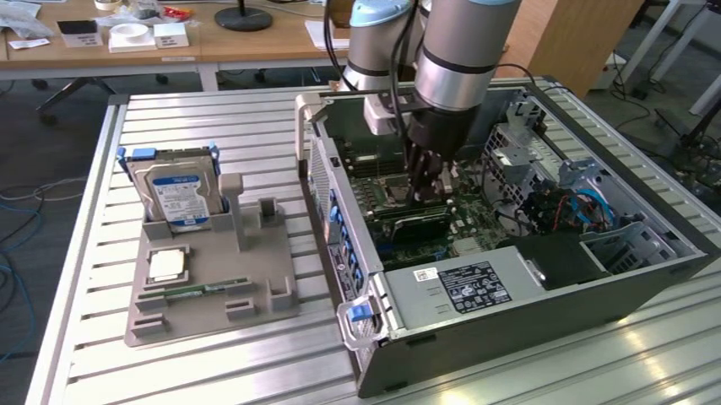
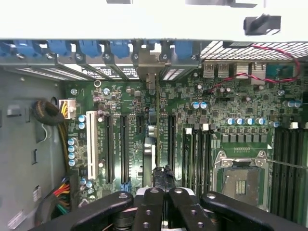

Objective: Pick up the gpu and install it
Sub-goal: 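Press down on the gpu until it lock into place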

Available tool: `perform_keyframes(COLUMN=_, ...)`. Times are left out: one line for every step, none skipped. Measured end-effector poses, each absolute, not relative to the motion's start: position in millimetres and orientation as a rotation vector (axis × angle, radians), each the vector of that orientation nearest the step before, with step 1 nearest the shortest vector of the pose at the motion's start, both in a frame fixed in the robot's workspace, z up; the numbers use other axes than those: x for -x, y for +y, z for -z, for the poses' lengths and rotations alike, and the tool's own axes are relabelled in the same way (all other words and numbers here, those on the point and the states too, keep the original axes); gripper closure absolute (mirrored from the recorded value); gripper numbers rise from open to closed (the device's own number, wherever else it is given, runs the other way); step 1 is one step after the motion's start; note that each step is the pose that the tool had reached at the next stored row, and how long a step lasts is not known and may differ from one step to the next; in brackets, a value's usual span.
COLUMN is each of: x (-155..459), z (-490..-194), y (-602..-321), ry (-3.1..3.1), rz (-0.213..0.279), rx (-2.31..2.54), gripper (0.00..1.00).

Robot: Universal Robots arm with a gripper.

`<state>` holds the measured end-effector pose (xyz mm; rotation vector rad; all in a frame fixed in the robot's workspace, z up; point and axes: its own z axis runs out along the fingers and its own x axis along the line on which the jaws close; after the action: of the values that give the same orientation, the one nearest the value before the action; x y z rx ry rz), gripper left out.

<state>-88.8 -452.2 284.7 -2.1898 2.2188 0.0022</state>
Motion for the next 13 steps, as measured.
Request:
perform_keyframes(x=88.8, z=-287.3, y=-452.2, ry=2.219, rz=-0.002, rx=2.19, gripper=0.89)
perform_keyframes(x=88.9, z=-289.7, y=-452.2, ry=2.219, rz=-0.002, rx=2.19, gripper=0.89)
perform_keyframes(x=88.8, z=-292.2, y=-452.2, ry=2.219, rz=-0.002, rx=2.19, gripper=0.89)
perform_keyframes(x=88.9, z=-294.6, y=-452.2, ry=2.219, rz=-0.002, rx=2.19, gripper=0.89)
perform_keyframes(x=88.9, z=-297.3, y=-452.2, ry=2.219, rz=-0.002, rx=2.19, gripper=0.89)
perform_keyframes(x=88.9, z=-300.0, y=-452.2, ry=2.219, rz=-0.002, rx=2.19, gripper=0.89)
perform_keyframes(x=88.9, z=-302.7, y=-452.2, ry=2.219, rz=-0.002, rx=2.19, gripper=0.89)
perform_keyframes(x=88.9, z=-305.7, y=-452.2, ry=2.219, rz=-0.002, rx=2.19, gripper=0.89)
perform_keyframes(x=88.8, z=-308.5, y=-452.2, ry=2.219, rz=-0.002, rx=2.19, gripper=0.89)
perform_keyframes(x=88.9, z=-311.2, y=-452.2, ry=2.219, rz=-0.002, rx=2.19, gripper=0.89)
perform_keyframes(x=88.9, z=-314.0, y=-452.2, ry=2.219, rz=-0.002, rx=2.19, gripper=0.89)
perform_keyframes(x=88.9, z=-316.6, y=-452.2, ry=2.219, rz=-0.002, rx=2.19, gripper=0.89)
perform_keyframes(x=88.8, z=-319.2, y=-452.2, ry=2.219, rz=-0.002, rx=2.19, gripper=0.89)
